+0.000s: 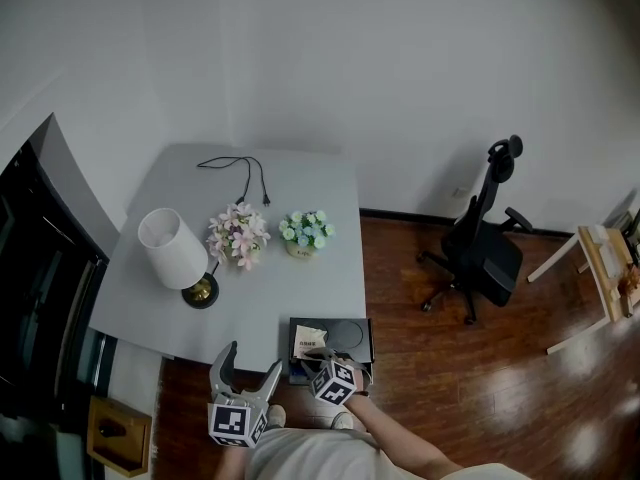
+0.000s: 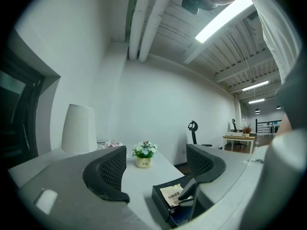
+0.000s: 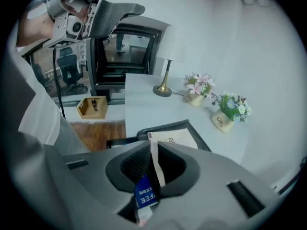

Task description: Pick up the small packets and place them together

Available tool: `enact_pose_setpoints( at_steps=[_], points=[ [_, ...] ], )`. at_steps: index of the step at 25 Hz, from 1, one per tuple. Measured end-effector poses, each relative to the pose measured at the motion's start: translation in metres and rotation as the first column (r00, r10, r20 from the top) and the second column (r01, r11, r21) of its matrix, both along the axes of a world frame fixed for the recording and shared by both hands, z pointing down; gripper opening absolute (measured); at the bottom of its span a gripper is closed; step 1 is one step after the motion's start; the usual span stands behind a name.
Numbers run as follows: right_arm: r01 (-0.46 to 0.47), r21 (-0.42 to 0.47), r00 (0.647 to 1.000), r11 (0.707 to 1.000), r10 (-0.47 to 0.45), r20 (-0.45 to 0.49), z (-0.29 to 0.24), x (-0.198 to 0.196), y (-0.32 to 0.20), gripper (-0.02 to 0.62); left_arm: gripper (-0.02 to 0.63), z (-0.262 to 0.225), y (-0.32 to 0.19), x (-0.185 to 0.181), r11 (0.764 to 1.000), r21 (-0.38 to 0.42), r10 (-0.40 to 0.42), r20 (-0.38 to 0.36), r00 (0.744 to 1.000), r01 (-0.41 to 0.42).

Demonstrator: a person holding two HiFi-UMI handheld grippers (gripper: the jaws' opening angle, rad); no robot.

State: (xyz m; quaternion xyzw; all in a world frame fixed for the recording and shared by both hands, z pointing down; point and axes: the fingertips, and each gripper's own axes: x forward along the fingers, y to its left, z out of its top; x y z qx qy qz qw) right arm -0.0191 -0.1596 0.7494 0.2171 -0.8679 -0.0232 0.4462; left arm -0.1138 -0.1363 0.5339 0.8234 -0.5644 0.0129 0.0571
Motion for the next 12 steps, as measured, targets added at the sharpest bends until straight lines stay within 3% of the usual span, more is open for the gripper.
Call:
enact_pose_setpoints(
  at_steps=[1,2,3,5,7,12],
  points=[
    [-0.011,0.002,0.999,1.0,0.011,0.037,-0.005,-0.001,-0.001,0.143,0.385,0.0,-0.001,0.001,1.0,0.001,0.005,0.0,1.0,-0.005],
    [-0.026,0.0,0.997,1.0,0.026,0.074,-0.009,-0.001,-0.002,0.34,0.385,0.0,-0.001,0.003,1.0,0.001,0.009,-0.002,1.0,-0.009],
    [-0.046,-0.004,0.993,0.999,0.046,0.111,-0.015,0.001,-0.002,0.402,0.385,0.0,-0.002,0.005,1.0,0.001,0.013,-0.006,1.0,-0.013],
    [-0.095,0.009,0.974,0.995,0.092,0.205,-0.037,0.008,-0.005,0.402,0.386,0.0,-0.004,0.008,1.0,0.002,0.024,-0.011,1.0,-0.024],
    [-0.163,0.048,0.931,0.985,0.137,0.338,-0.073,0.018,-0.011,0.402,0.39,-0.001,-0.006,0.011,0.999,0.008,0.035,-0.015,0.999,-0.035],
    [-0.36,0.14,0.723,0.922,0.181,0.667,-0.175,0.068,-0.021,0.4,0.394,-0.004,-0.012,0.024,0.998,0.021,0.066,-0.015,0.998,-0.066]
  ],
)
